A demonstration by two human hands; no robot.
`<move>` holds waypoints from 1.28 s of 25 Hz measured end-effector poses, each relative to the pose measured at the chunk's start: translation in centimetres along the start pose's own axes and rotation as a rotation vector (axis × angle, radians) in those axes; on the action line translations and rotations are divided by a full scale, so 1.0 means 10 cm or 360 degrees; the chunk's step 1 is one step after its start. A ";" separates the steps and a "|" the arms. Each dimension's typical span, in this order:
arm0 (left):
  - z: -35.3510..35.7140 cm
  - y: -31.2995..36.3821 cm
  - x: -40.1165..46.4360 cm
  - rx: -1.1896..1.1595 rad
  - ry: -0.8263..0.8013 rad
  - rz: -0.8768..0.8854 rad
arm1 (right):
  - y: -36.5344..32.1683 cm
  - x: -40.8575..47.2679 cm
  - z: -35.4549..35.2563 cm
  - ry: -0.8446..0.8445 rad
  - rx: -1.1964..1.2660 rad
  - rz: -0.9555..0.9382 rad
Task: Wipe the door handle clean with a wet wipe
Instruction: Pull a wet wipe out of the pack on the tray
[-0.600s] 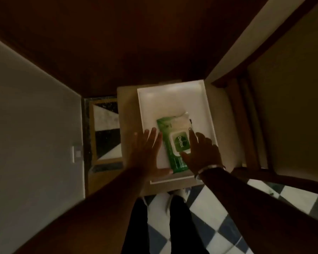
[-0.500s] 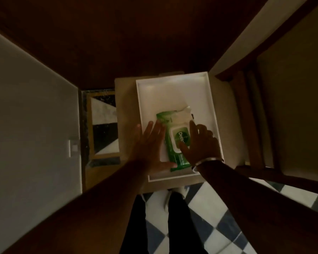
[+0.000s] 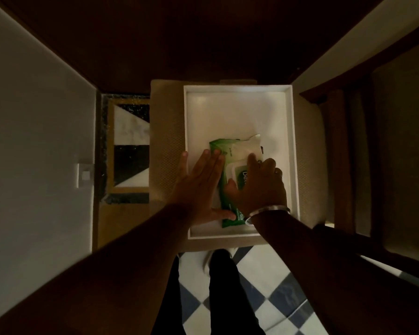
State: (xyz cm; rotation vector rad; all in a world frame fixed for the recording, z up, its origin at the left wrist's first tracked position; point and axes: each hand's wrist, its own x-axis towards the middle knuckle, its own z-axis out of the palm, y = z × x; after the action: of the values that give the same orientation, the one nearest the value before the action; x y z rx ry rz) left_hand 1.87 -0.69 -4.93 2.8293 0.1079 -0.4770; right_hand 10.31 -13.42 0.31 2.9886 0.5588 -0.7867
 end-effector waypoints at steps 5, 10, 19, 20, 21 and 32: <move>-0.02 -0.01 -0.01 -0.0054 -0.0007 0.0000 | 0.45 -0.10 -0.21 0.0172 0.0461 -0.0018; -0.13 0.03 0.00 -0.0049 0.0039 0.0032 | 0.63 -0.12 -0.21 0.0166 0.0473 0.0239; -0.38 0.49 0.35 -0.0232 0.0348 -0.0087 | 0.68 -0.10 -0.14 0.0278 0.0538 0.0123; -0.36 0.52 0.35 -0.0230 0.0346 -0.0118 | 0.69 -0.10 -0.14 0.0263 0.0533 0.0109; -0.34 0.54 0.34 -0.0224 0.0348 -0.0136 | 0.69 -0.09 -0.14 0.0246 0.0533 0.0103; -0.86 0.15 0.05 -0.0720 0.0476 -0.0452 | 0.48 -0.27 -0.30 0.0030 0.0491 -0.0239</move>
State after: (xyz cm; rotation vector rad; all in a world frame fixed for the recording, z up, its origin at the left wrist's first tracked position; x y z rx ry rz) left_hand 5.18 0.26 3.12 2.4214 0.6012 -0.0623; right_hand 11.20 -18.57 3.78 3.2658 0.7330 -0.9353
